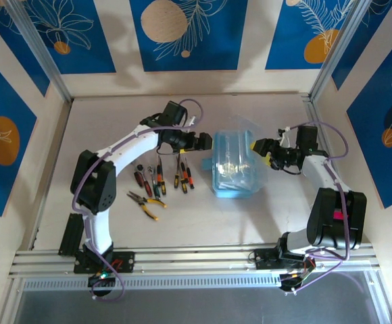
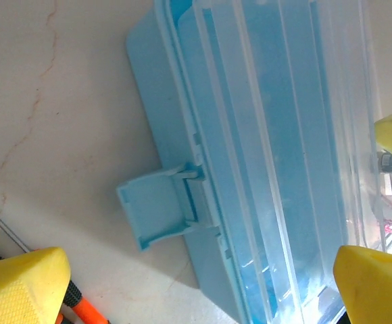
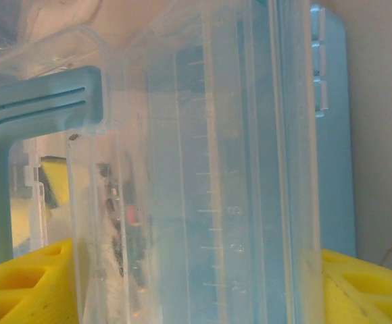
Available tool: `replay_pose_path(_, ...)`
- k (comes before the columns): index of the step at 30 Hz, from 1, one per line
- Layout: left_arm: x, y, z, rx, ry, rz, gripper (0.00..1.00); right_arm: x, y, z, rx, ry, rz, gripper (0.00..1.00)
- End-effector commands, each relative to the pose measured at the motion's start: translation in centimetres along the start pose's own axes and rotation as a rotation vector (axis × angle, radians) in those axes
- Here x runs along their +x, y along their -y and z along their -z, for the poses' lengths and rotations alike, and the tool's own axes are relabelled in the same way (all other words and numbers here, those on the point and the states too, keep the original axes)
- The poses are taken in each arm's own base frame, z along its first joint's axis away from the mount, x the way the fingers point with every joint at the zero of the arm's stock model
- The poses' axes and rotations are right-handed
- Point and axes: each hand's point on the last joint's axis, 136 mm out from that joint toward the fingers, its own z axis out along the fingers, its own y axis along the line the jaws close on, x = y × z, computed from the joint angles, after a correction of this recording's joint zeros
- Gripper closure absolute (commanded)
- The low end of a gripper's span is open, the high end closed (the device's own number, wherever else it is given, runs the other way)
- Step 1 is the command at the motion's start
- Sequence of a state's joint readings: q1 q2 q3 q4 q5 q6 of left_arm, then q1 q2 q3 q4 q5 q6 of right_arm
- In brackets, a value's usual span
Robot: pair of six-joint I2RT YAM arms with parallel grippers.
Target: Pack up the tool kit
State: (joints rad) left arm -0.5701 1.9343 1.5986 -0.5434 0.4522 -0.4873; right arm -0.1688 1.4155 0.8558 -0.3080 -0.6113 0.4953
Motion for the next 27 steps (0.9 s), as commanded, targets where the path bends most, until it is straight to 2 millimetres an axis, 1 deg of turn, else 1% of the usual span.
replay_pose_path(1,0.5,0.2,-1.2,0.011,-0.045,-0.008,0.00,-0.3,-2.7,0.7,-0.179,0.005,0.040,0.45)
replay_pose_path(8,-0.3,1.2,-1.0,0.024,-0.033,-0.031,0.00,-0.3,-1.9,0.8,-0.225,0.014,0.002,0.44)
replay_pose_path(13,0.0,1.2,-1.3,0.019,-0.043,-0.030,0.00,-0.1,-1.4,0.8,-0.211,0.013,0.004,0.44)
replay_pose_path(18,-0.4,2.2,-0.6,0.032,-0.030,-0.045,0.00,-0.2,-1.3,0.9,-0.208,0.013,0.006,0.44)
replay_pose_path(20,-0.7,3.0,-0.2,0.049,-0.023,-0.055,0.00,-0.3,-1.2,0.9,-0.206,0.014,0.009,0.44)
replay_pose_path(24,-1.2,5.4,0.3,0.120,-0.009,-0.070,0.00,-0.5,-1.2,0.7,-0.190,0.009,0.015,0.44)
replay_pose_path(27,-1.2,7.6,-0.2,0.197,-0.011,-0.079,0.00,-0.5,-1.2,0.5,-0.173,0.001,0.022,0.44)
